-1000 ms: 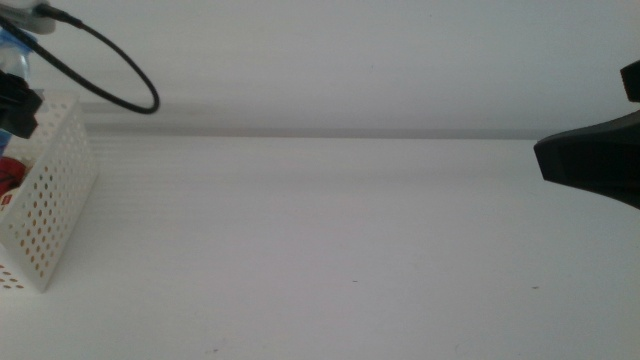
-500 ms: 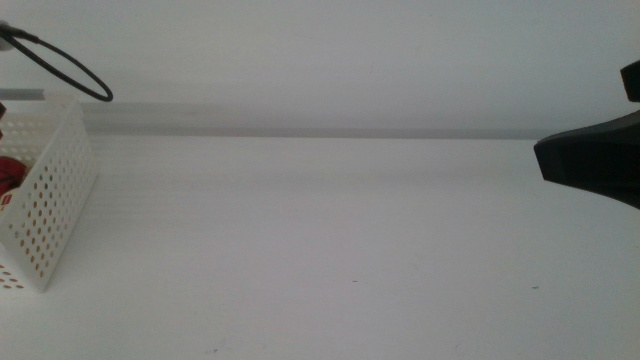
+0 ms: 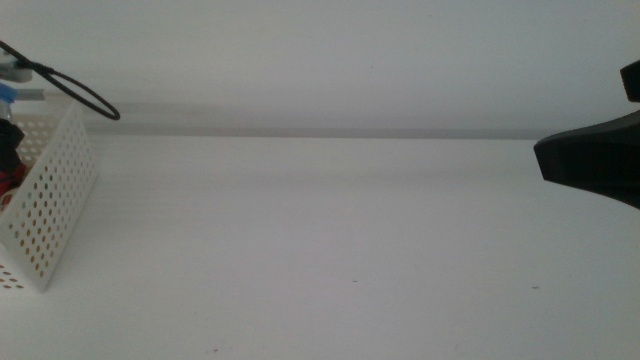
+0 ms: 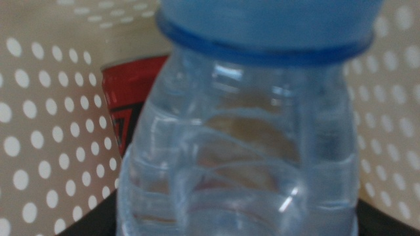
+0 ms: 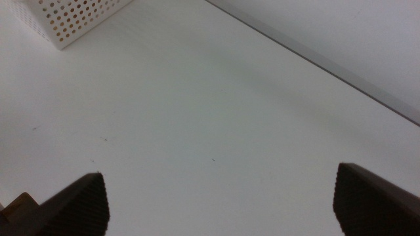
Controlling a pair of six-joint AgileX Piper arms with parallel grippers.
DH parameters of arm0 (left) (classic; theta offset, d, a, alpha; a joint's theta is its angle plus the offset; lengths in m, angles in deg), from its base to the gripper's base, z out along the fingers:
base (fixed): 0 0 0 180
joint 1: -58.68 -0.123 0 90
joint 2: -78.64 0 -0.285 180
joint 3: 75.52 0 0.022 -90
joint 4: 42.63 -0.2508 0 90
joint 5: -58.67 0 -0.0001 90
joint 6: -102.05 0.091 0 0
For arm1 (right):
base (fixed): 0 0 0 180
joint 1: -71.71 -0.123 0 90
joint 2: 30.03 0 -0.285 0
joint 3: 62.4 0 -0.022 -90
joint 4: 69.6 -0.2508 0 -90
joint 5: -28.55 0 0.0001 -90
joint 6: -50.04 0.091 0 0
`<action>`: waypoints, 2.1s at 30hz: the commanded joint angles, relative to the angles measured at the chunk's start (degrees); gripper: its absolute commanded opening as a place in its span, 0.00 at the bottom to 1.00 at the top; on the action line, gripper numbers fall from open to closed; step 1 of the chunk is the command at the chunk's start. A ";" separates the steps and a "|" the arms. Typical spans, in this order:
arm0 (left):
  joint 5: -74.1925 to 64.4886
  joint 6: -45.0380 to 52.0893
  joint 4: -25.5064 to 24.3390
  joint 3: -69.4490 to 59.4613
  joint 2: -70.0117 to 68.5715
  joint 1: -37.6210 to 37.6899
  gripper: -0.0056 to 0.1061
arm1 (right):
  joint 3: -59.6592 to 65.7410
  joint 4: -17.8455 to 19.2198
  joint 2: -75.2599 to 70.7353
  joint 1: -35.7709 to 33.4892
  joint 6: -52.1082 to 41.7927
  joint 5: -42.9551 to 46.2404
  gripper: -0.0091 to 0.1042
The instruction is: Use arms to grab the bottles and put them into the dustbin to the left of the table.
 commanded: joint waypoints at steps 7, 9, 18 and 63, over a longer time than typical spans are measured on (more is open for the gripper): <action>0.98 0.03 0.74 0.64 -0.03 -1.51 0.18 | -0.21 0.15 0.14 -0.03 -0.50 0.28 0.88; 0.60 0.03 0.85 0.64 0.24 -1.61 0.30 | -0.21 0.04 0.14 -0.03 -0.50 0.28 0.88; -1.26 1.04 2.54 0.75 0.36 -1.61 0.89 | -0.21 -0.07 0.14 -0.03 -0.50 0.28 0.88; 28.22 -22.48 2.27 -46.30 -75.00 29.74 0.89 | -0.21 -0.07 0.14 -0.03 -0.50 0.28 0.88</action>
